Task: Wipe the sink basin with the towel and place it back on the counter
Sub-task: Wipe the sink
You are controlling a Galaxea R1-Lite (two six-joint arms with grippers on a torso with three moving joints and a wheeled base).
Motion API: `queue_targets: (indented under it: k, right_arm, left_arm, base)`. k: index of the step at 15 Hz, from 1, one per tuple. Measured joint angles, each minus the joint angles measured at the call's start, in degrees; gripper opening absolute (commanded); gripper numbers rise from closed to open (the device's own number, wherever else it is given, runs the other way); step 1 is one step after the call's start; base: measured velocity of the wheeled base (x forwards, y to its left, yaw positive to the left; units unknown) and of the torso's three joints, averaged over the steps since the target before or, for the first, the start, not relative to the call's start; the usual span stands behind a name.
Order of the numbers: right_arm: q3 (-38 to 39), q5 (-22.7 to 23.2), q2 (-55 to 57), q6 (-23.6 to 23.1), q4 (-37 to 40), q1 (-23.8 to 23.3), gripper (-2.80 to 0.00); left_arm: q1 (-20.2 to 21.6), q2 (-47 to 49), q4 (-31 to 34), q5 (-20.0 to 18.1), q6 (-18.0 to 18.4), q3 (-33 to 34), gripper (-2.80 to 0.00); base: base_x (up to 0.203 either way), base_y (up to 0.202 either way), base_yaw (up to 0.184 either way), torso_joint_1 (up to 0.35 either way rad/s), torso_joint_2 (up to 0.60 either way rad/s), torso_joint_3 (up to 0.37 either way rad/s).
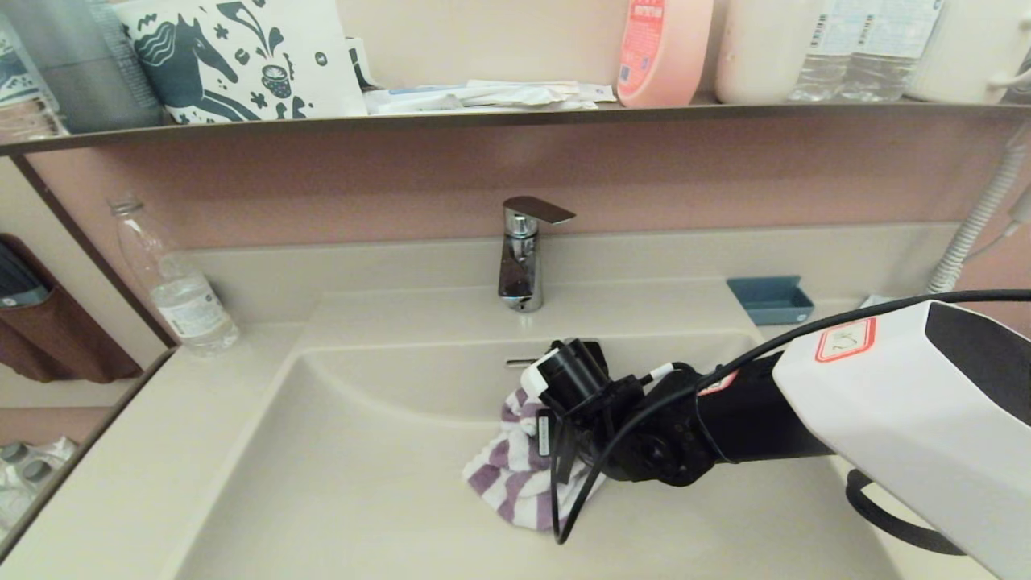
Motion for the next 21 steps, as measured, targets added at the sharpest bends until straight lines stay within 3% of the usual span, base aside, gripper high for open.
queue_targets:
  k: [12,14,21]
  right_arm:
    - [15.74,-1.82,-10.01,-3.47,-0.08,-7.09,-2.80]
    - [17.08,-1.88,-11.50,-2.75,0.30,-7.14,-2.80]
    - [16.67,-0.49,-14.66,-0.58,13.81,-2.90,-2.80]
  left_arm:
    - [0.00,0.00,-0.02,0.01,0.00,0.00,-2.80]
    - [0.00,0.00,-0.01,0.01,0.01,0.00,-2.80]
    - [0.00,0.00,-0.02,0.00,0.01,0.00,-2.80]
  base:
    - [0.000,0.000,0.000,0.000,0.00,0.000]
    - [0.000,0.000,0.000,0.000,0.00,0.000]
    - [0.000,0.000,0.000,0.000,0.00,0.000]
